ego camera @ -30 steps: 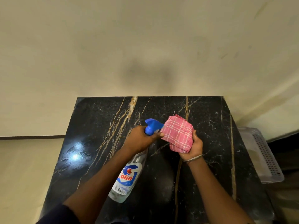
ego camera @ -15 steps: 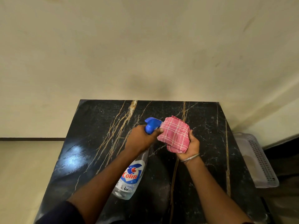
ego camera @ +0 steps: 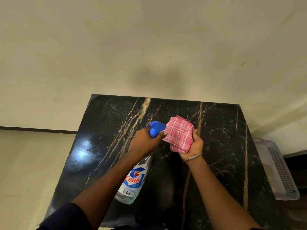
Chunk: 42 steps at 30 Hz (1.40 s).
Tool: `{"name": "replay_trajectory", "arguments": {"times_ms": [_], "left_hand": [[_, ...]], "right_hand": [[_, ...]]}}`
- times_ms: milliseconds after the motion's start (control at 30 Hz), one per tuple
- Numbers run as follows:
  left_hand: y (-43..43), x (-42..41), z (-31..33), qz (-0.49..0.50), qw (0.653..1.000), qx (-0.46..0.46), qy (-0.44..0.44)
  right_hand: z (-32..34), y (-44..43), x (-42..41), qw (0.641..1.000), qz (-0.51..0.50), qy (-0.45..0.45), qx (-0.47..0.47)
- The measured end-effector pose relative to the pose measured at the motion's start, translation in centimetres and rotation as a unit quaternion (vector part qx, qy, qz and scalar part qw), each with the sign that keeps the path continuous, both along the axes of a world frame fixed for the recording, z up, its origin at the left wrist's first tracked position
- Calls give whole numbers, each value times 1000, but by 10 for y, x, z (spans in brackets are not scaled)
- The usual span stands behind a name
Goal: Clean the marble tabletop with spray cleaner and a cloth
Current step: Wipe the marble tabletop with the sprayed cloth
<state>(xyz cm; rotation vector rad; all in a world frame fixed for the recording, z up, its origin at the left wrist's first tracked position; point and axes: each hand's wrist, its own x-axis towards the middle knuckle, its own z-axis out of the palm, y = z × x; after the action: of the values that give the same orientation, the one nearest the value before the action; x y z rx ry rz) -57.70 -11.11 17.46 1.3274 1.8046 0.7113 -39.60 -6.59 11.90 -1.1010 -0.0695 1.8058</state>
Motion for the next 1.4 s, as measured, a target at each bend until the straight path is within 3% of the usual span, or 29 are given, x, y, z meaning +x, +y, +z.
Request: {"name": "replay_trajectory", "arguments": {"times_ms": [167, 233, 267, 300, 367, 400, 433, 500, 567, 700, 933, 1100, 1200, 1233, 1267, 1333, 1367, 1400], "left_hand": [[5, -45, -9, 52, 995, 31, -74], [7, -65, -16, 87, 992, 35, -83], [9, -75, -20, 105, 990, 38, -84], [11, -83, -22, 121, 989, 44, -80], [18, -101, -29, 158, 985, 45, -61], [21, -112, -33, 173, 982, 42, -55], [25, -121, -36, 181, 981, 40, -58], [30, -137, -41, 186, 979, 38, -70], [34, -149, -47, 190, 978, 35, -79], [42, -164, -57, 201, 975, 34, -90], [56, -199, -69, 249, 964, 53, -76], [77, -225, -73, 260, 963, 51, -55], [92, -233, -70, 256, 964, 63, -31], [95, -233, -68, 250, 965, 69, -29], [98, -232, -68, 246, 966, 72, -30], [101, -229, -68, 239, 968, 72, -38], [103, -226, -69, 238, 968, 69, -43], [104, -222, -70, 237, 968, 66, -47]], "right_hand": [[-13, 30, -52, 990, 17, -130, 47], [-19, 46, -81, 955, 117, -253, 97], [-25, 54, -96, 917, 188, -318, 149], [-30, 62, -109, 853, 275, -381, 226], [-52, 81, -137, 650, 434, -498, 376], [-65, 94, -150, 548, 471, -555, 412], [-75, 105, -162, 471, 497, -604, 409], [-89, 116, -182, 351, 551, -661, 370], [-95, 113, -198, 276, 568, -688, 357], [-101, 112, -239, 286, 512, -728, 356], [-119, 145, -358, 198, 508, -727, 418], [-86, 144, -366, 70, 554, -654, 511], [-81, 150, -367, 59, 573, -642, 506], [-76, 147, -363, 74, 590, -633, 495], [-79, 146, -358, 120, 606, -616, 488], [-77, 140, -349, 329, 574, -611, 435], [-78, 145, -341, 411, 520, -617, 424], [-79, 153, -334, 400, 496, -624, 452]]}}
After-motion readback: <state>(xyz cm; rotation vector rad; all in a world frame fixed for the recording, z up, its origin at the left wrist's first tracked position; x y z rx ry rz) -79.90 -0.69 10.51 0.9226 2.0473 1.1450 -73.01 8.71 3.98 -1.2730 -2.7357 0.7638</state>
